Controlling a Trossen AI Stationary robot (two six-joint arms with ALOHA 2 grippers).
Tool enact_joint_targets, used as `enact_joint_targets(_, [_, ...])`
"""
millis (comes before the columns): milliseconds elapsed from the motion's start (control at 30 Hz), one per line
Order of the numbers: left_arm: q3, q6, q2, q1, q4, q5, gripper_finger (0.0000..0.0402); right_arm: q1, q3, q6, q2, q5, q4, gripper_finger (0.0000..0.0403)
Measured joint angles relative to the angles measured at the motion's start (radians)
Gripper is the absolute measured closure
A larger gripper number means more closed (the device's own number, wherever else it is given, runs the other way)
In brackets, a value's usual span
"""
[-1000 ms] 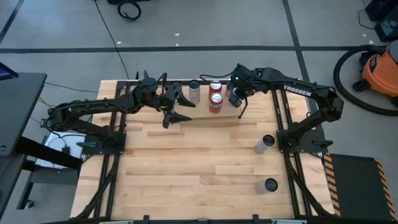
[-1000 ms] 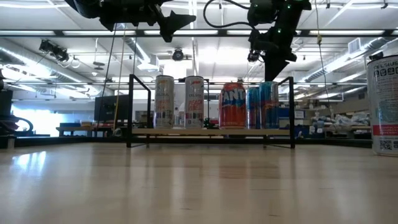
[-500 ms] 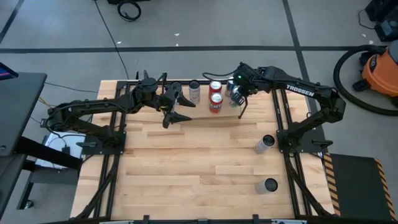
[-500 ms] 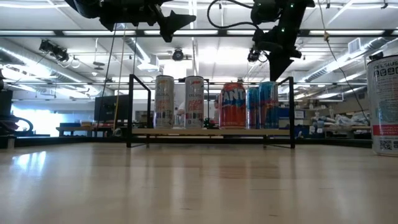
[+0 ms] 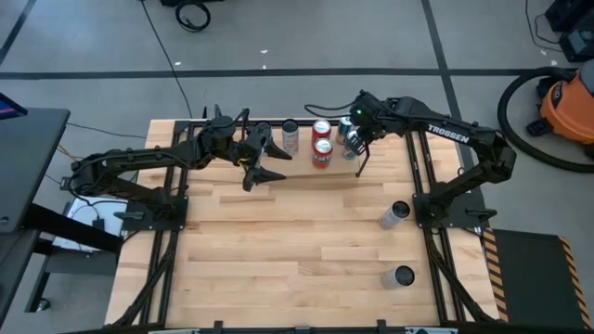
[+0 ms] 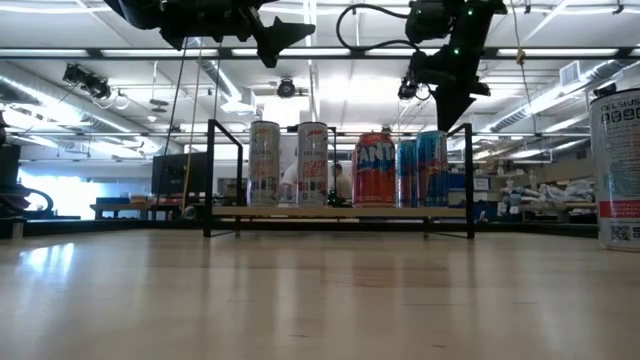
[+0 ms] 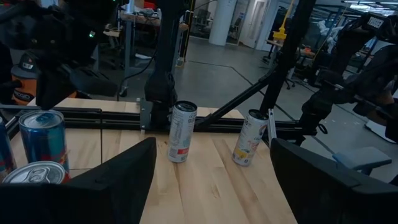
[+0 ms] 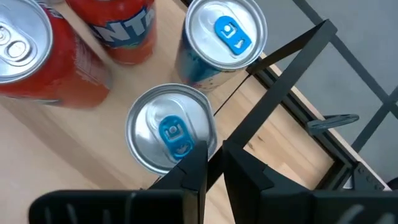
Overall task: Place canned beverage on shelf
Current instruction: Adjust the blue soda can on the shelf
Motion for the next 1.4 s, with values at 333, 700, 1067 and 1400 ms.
enact_joint_targets(333, [0.0, -0.002, 0.0, 0.0, 0.0, 0.0, 0.0086, -0.012, 0.001, 0.019, 0.006, -0.047, 0.004, 0.0345])
enact_joint_targets(700, [0.0, -0.002, 0.0, 0.0, 0.0, 0.0, 0.0086, -0.017, 0.002, 0.041, 0.006, -0.08, -0.002, 0.0345])
enact_joint_targets(1067, [0.0, -0.003, 0.0, 0.0, 0.0, 0.0, 0.0086, -0.017, 0.002, 0.051, 0.005, -0.131, 0.003, 0.0345])
enact_joint_targets(1400, [0.0, -0.003, 0.0, 0.0, 0.001, 0.0, 0.0086, -0.017, 0.002, 0.043, 0.005, -0.162, 0.02, 0.0345])
